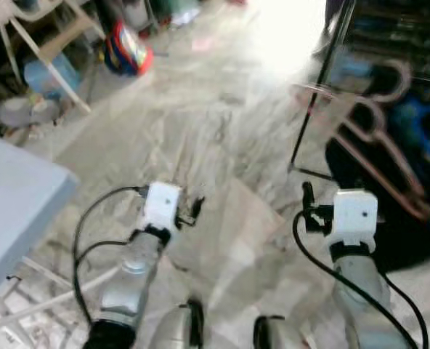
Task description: Hang hanger
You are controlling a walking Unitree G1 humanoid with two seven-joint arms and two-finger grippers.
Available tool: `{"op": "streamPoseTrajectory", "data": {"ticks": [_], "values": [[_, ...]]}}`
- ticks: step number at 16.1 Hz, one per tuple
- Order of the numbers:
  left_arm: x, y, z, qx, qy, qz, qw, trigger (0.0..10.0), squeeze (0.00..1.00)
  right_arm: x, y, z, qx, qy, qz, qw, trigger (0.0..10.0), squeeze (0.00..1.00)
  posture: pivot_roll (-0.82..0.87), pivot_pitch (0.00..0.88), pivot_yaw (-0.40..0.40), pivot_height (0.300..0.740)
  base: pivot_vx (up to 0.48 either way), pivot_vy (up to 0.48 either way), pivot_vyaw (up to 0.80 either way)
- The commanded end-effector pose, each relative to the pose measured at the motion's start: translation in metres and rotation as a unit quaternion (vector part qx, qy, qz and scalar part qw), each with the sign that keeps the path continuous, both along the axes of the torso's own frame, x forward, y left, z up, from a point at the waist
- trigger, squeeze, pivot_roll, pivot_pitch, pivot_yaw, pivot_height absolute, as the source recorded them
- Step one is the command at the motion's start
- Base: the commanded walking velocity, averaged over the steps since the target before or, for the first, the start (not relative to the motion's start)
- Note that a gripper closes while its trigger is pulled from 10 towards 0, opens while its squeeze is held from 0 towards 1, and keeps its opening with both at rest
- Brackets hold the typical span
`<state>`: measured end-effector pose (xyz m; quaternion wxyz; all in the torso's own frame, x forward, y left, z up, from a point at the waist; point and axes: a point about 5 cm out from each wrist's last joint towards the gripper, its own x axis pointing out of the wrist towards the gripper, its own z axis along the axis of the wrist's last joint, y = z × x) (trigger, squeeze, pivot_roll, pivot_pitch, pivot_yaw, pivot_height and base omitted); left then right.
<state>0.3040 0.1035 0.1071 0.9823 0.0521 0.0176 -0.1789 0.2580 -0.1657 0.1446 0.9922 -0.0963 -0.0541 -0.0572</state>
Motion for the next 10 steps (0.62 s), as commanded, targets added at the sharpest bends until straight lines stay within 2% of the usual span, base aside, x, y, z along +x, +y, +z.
{"op": "streamPoseTrajectory", "data": {"ticks": [1,4,5,6,10], "values": [[0.0006,0.0041,-0.0003,0.009,-0.001,0.005,1.000,10.0,0.00,-0.0017,0.0058,0.0005,0.023,-0.005,0.017,1.000,10.0,0.00,0.01,0.258,0.071,0.740,-0.311,0.000,0.00],[0.0007,0.0040,-0.0011,0.010,-0.001,0.008,1.000,10.0,0.00,-0.0003,0.0082,-0.0001,-0.010,-0.008,0.014,1.000,10.0,0.00,0.01,0.261,0.069,0.740,-0.306,0.000,0.00],[0.0004,0.0041,-0.0015,0.009,-0.001,0.009,1.000,10.0,0.00,-0.0004,0.0103,-0.0043,0.000,0.020,0.023,1.000,10.0,0.00,0.01,0.262,0.069,0.740,-0.311,0.000,0.00],[-0.0001,0.0047,-0.0031,0.011,0.001,0.011,1.000,10.0,0.00,-0.0029,0.0126,-0.0045,0.008,0.018,0.041,0.999,10.0,0.00,0.01,0.264,0.067,0.740,-0.311,0.000,0.00],[-0.0015,0.0039,-0.0057,0.012,0.005,0.011,1.000,10.0,0.00,-0.0039,0.0129,-0.0033,0.016,0.008,0.051,0.999,10.0,0.00,0.01,0.266,0.066,0.740,-0.307,0.000,0.00]]}}
